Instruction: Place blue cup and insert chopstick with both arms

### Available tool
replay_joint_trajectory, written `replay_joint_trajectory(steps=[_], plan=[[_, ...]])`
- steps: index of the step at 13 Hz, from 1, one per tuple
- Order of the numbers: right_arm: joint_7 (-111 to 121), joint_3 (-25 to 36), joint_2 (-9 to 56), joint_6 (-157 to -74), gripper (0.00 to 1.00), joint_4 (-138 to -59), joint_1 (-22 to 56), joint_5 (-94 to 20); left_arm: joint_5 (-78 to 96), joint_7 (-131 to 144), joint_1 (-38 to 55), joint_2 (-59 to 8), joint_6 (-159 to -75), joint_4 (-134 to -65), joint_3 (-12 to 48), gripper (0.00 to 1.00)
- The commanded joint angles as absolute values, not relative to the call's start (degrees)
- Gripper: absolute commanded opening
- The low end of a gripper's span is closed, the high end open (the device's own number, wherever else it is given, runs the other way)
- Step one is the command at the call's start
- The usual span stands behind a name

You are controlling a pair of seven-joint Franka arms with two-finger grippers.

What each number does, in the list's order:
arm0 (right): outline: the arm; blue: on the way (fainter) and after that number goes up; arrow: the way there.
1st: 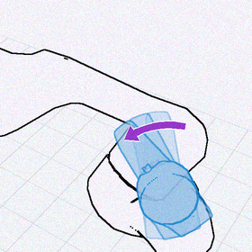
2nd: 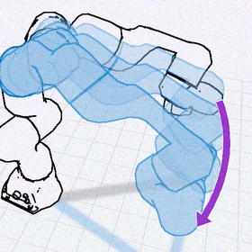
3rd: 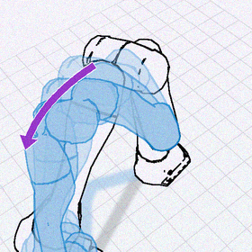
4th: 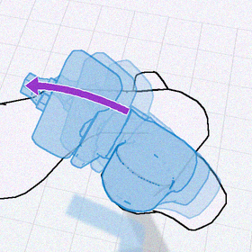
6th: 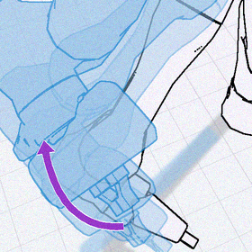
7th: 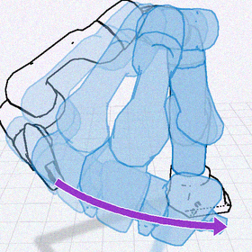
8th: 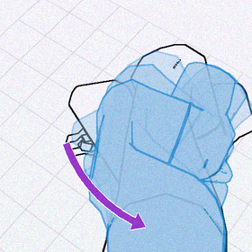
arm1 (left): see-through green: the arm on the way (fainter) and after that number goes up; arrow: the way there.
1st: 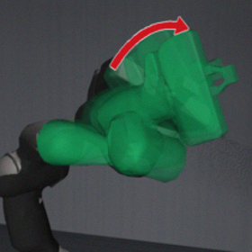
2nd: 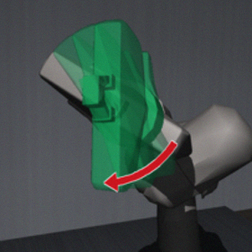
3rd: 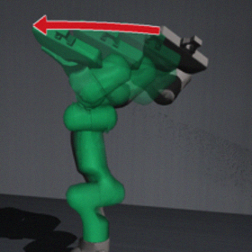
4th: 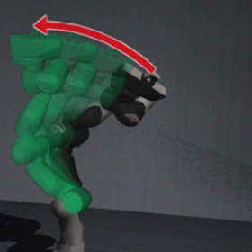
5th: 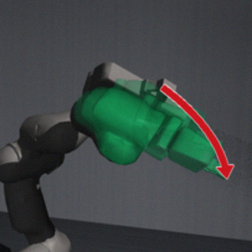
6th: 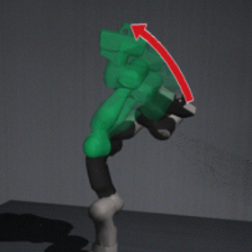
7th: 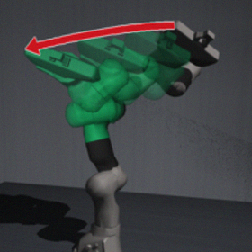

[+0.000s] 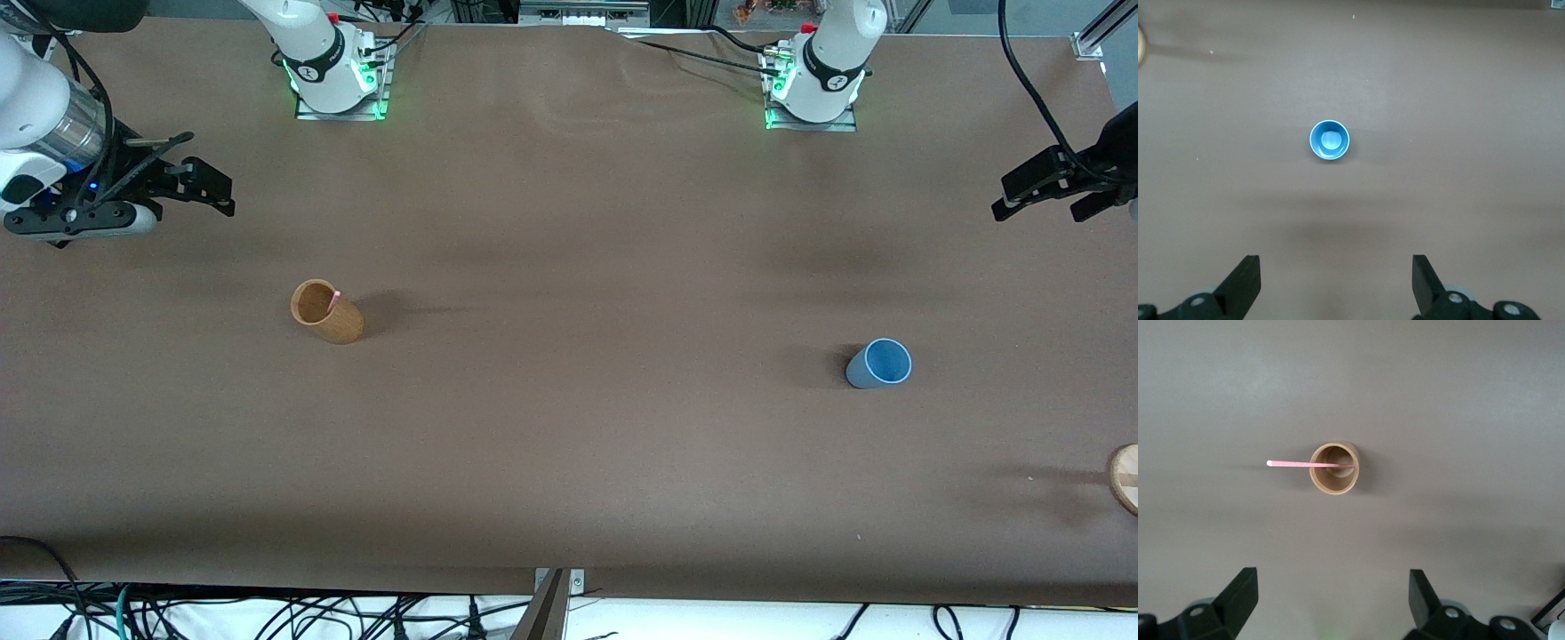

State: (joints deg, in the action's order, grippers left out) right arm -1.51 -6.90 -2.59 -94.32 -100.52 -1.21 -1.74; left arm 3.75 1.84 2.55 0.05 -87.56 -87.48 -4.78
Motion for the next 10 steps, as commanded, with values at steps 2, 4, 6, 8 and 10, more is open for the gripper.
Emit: replay_joint_trajectory(steps=[2, 4, 6, 8, 10], plan=[[-4.74, -7.12, -3.78, -95.54, 1.0, -100.99, -1.05, -1.05, 2.73, 2.99, 0.35, -0.26, -88.33, -88.69, -2.9, 1.0], [-4.48, -7.03, -3.78, -95.54, 1.0, -100.99, -1.05, -0.88, 3.08, 2.99, 0.18, -0.35, -88.33, -88.68, -2.99, 1.0], [-4.57, -7.12, -3.78, -95.45, 1.0, -100.99, -1.05, -0.88, 3.16, 2.99, 0.18, -0.79, -88.33, -88.59, -2.9, 1.0], [-4.31, -7.12, -3.69, -95.45, 1.0, -101.07, -1.05, -0.88, 3.25, 2.99, 0.18, -0.88, -88.33, -88.68, -2.9, 1.0], [-4.74, -7.21, -3.69, -95.19, 1.0, -101.34, -0.97, -0.88, 3.25, 2.99, 0.18, -0.88, -88.33, -88.68, -2.9, 1.0]])
